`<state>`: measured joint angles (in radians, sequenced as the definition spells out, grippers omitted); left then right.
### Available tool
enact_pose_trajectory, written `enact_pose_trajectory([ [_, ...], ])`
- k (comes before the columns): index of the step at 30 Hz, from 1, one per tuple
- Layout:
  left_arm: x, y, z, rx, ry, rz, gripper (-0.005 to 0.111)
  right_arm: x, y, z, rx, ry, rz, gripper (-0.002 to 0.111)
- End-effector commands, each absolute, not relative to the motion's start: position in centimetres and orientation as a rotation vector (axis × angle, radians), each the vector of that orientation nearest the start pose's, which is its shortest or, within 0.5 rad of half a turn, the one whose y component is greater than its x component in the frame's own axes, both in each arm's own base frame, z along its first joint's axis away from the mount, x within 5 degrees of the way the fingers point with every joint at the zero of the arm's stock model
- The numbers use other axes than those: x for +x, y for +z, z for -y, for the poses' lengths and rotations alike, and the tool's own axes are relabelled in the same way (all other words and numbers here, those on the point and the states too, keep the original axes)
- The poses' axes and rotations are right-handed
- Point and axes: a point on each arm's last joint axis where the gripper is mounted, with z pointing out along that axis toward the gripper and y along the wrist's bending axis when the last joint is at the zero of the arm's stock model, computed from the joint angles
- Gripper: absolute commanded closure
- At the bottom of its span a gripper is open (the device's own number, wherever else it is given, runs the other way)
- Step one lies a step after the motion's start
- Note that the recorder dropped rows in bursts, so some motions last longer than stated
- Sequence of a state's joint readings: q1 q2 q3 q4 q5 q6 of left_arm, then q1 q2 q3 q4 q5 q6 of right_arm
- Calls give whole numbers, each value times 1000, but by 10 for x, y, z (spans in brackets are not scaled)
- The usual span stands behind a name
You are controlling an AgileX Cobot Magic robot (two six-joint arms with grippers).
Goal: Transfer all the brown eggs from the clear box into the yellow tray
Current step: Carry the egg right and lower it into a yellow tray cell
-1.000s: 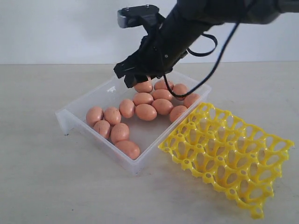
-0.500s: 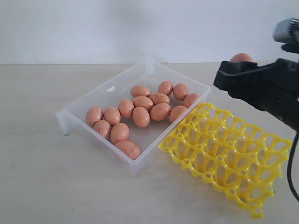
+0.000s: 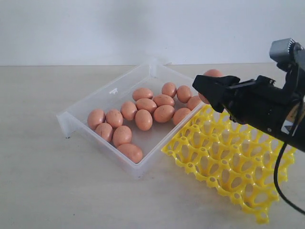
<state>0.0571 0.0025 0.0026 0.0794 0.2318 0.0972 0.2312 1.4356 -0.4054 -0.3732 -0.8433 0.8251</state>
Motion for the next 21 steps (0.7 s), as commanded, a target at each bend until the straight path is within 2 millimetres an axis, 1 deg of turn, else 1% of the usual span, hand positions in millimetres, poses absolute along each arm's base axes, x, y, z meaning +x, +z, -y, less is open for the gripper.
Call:
enact_pose_trajectory([
  [1,55,193,-4,87,176,-1709,103,264,205,-70,-199,1178,-1750,109],
  [2,55,193,-4,87,176,-1709,103,270,202,-64,-264,1241,-1773,109],
  [3,55,193,-4,87,176,-1709,103,281,192,-52,-321,1286,-1891,109],
  [4,55,193,-4,87,176,-1709,103,287,188,-46,-379,1278,-1927,109],
  [5,55,193,-4,87,176,-1709,103,292,180,-42,-473,1273,-1984,109],
  [7,55,193,-4,87,176,-1709,103,292,170,-43,-520,1295,-2034,109],
  [8,55,193,-4,87,176,-1709,103,292,168,-45,-526,1302,-2037,109],
  [10,55,193,-4,87,176,-1709,103,294,166,-51,-590,1274,-1991,109],
  [13,55,193,-4,87,176,-1709,103,290,166,-67,-726,1254,-1938,109],
  [15,55,193,-4,87,176,-1709,103,291,159,-78,-876,1104,-1930,109],
  [16,55,193,-4,87,176,-1709,103,293,153,-84,-978,975,-1925,109],
  [17,55,193,-4,87,176,-1709,103,295,149,-87,-1037,877,-1917,109],
  [18,55,193,-4,87,176,-1709,103,298,146,-88,-1052,789,-1934,109],
  [21,55,193,-4,87,176,-1709,103,304,145,-86,-963,737,-1973,109],
])
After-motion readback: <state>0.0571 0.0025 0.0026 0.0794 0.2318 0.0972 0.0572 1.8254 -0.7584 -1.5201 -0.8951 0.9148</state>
